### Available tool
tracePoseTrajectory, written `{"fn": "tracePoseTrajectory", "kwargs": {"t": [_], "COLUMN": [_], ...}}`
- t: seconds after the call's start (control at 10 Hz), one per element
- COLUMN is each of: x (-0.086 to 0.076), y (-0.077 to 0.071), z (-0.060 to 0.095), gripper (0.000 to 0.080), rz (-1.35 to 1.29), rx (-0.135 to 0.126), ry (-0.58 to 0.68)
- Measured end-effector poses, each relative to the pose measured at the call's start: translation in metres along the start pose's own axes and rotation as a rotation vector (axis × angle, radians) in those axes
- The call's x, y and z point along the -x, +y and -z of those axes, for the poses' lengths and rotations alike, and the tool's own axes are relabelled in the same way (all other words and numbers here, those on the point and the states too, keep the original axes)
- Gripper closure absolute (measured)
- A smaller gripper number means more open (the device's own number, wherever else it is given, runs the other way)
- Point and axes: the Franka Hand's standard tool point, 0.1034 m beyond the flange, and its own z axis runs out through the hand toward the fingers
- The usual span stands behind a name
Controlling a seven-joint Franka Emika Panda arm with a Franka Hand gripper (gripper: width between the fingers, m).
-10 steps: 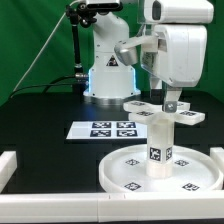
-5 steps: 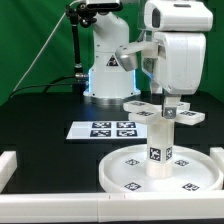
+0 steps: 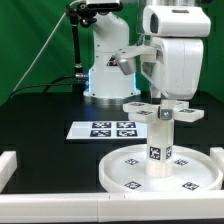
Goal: Assemble round table
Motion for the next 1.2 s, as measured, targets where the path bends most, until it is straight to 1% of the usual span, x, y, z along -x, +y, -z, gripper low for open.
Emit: {"fn": "tracePoseTrajectory", "kwargs": {"t": [0.4, 0.5, 1.0, 1.1, 1.2], "x": [0.0004, 0.0003, 0.0024, 0.0041, 0.0041], "y": [0.0, 0.0, -0.0007, -0.0013, -0.0041], "z": [0.0, -0.0001, -0.0004, -0.0005, -0.0013], "gripper": [0.0357, 0.0357, 0.0356, 0.0356, 0.0356], "rz": [-0.038, -0.101, -0.627, -0.745, -0.905], "rx": [0.0, 0.0, -0.004, -0.011, -0.033], "ry": [0.0, 0.001, 0.002, 0.007, 0.013]}}
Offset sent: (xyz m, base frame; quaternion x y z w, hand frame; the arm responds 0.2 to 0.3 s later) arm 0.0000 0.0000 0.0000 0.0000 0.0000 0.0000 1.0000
